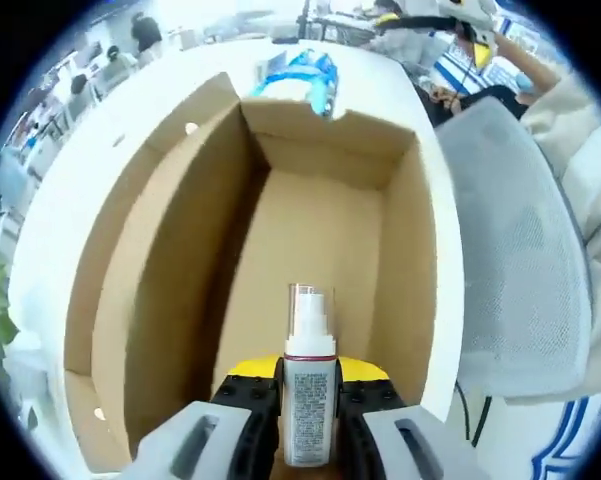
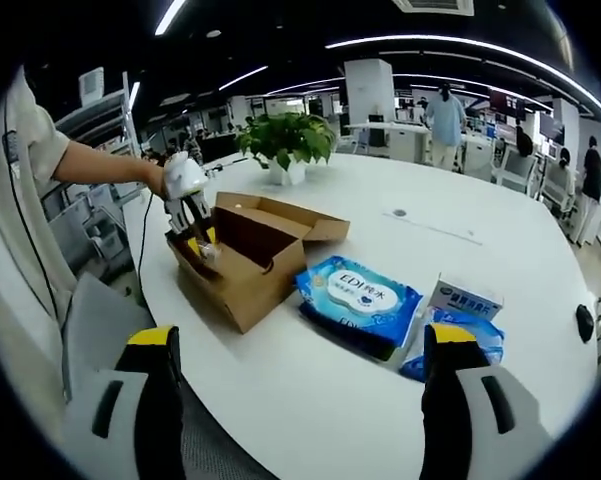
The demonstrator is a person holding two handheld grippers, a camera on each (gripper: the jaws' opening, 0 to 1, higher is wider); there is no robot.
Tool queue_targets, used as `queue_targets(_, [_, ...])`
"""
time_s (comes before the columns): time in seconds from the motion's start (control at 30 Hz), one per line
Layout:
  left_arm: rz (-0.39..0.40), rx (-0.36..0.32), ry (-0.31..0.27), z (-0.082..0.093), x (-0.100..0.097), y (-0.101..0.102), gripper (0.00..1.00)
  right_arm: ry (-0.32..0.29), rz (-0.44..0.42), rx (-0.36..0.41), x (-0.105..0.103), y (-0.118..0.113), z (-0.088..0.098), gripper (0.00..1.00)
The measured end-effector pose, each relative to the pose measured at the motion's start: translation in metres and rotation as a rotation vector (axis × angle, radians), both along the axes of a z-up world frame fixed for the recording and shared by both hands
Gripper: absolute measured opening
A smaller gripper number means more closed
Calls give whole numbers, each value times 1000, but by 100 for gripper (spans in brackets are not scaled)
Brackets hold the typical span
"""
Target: Operate the shoe box by opening the lid, removing the specified soft item, and placing it in the target area until the item is outside and the box remains undamaged.
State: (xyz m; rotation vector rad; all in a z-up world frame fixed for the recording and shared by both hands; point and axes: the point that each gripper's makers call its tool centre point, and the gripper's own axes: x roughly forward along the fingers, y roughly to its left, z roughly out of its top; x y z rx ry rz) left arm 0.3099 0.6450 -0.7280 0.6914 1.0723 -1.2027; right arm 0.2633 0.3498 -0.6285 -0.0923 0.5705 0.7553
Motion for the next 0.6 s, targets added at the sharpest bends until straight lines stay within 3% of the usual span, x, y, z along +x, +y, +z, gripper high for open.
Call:
queue_targets(0.3, [50,-116,-43,26,3,-26,19,-1,10,19,1,10,-2,92])
queue_targets(0.6, [112,-259,-77,53,6,-58,19,-37,4,91,10,28,10,86])
